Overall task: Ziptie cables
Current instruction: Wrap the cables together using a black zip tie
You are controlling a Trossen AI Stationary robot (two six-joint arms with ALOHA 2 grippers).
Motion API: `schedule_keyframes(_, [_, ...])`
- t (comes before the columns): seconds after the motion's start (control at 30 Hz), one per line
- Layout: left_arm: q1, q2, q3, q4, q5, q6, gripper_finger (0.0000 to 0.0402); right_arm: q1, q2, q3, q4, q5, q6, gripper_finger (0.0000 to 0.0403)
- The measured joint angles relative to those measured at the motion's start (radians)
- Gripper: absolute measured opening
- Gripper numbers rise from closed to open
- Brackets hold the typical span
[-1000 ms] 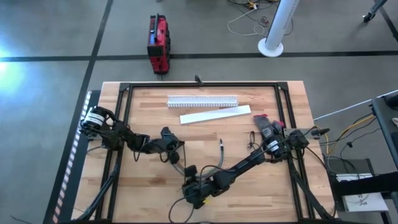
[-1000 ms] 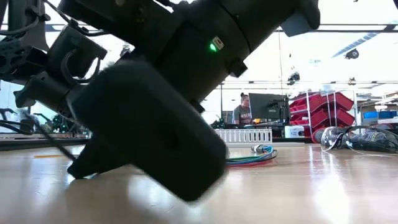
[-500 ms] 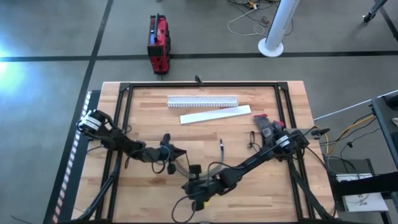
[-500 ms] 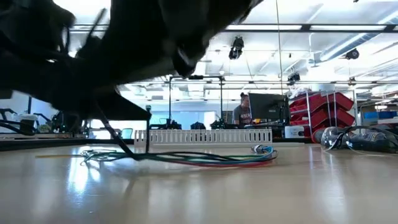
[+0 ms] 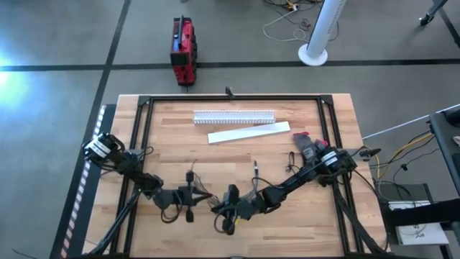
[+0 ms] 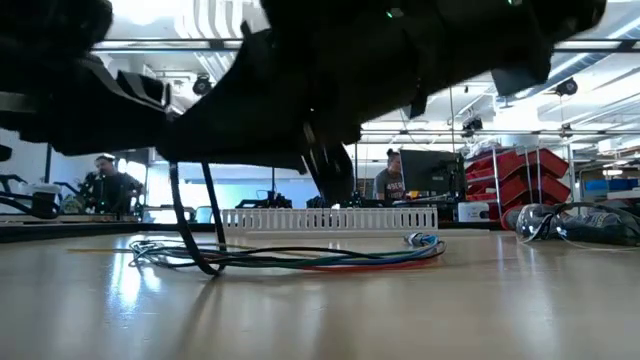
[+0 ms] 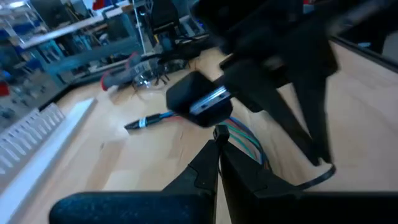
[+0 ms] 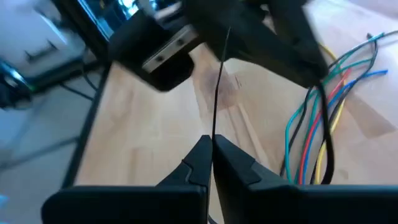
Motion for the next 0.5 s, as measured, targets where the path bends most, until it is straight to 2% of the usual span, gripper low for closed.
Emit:
schedule_keyframes(0.1, [-0.015, 0.0, 0.023, -0.029, -0.055, 0.028, 0.0, 0.0, 0.0, -0.045, 0.096, -0.024, 0.026, 0.0])
schedule_keyframes(0.23, [-0.017, 0.0, 0.025, -0.031, -0.068, 0.057, 0.0, 0.002, 0.0, -0.085, 0.176, -0.046, 0.056, 0.0])
schedule_keyframes(0.5, [-0.029, 0.0, 0.049, -0.033, -0.064, 0.163, 0.0, -0.002, 0.0, -0.1, 0.188, -0.078, 0.124, 0.0])
